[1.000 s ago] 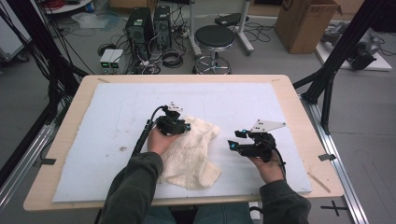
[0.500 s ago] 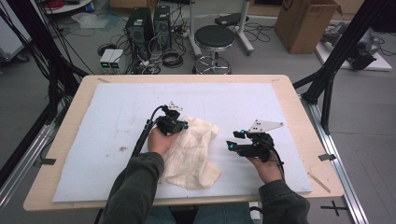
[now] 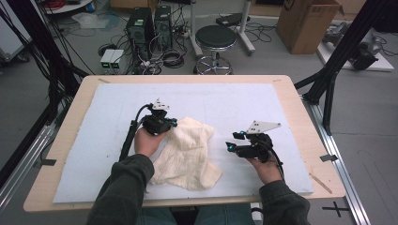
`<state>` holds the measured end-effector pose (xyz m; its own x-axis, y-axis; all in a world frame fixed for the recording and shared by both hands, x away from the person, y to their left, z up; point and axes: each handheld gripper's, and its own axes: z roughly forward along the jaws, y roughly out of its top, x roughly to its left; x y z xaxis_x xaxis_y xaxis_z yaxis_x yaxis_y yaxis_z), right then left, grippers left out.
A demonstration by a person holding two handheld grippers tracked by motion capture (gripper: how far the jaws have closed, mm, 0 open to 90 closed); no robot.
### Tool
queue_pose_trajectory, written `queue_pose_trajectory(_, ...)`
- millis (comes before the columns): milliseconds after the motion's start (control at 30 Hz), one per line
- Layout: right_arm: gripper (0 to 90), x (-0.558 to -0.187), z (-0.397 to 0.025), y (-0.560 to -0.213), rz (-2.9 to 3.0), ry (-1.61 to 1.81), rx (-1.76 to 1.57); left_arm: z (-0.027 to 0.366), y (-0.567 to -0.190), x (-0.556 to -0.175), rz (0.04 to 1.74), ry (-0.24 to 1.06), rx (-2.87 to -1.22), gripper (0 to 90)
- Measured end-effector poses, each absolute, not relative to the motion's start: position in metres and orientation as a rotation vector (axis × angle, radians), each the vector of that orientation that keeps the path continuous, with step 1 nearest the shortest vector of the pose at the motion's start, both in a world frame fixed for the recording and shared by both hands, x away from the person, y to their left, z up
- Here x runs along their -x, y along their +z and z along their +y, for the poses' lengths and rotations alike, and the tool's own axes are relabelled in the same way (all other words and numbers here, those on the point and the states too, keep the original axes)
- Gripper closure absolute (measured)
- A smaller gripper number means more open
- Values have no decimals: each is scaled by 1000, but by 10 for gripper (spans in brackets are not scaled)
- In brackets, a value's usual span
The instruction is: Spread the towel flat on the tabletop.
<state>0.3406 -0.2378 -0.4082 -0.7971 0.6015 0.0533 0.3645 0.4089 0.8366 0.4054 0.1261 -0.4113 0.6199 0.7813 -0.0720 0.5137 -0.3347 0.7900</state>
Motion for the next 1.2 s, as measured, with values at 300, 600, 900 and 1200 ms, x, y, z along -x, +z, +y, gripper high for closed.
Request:
queue_pose_trajectory(300, 489, -348, -219, -407, 2449, 1338, -829, 162, -412, -385, 1047, 459, -2036, 883)
queue_pose_trajectory(600, 517, -366, -188, -411, 2529, 1304, -820, 194, -415, -365, 1066, 513, -2044, 883)
queue_pose_trajectory(900, 550, -389, -148, -414, 2577, 1291, -835, 226, -423, -347, 1109, 544, -2014, 883)
queue_pose_trajectory(1200, 574, -416, -118, -419, 2588, 1278, -910, 247, -433, -336, 1150, 552, -1969, 882)
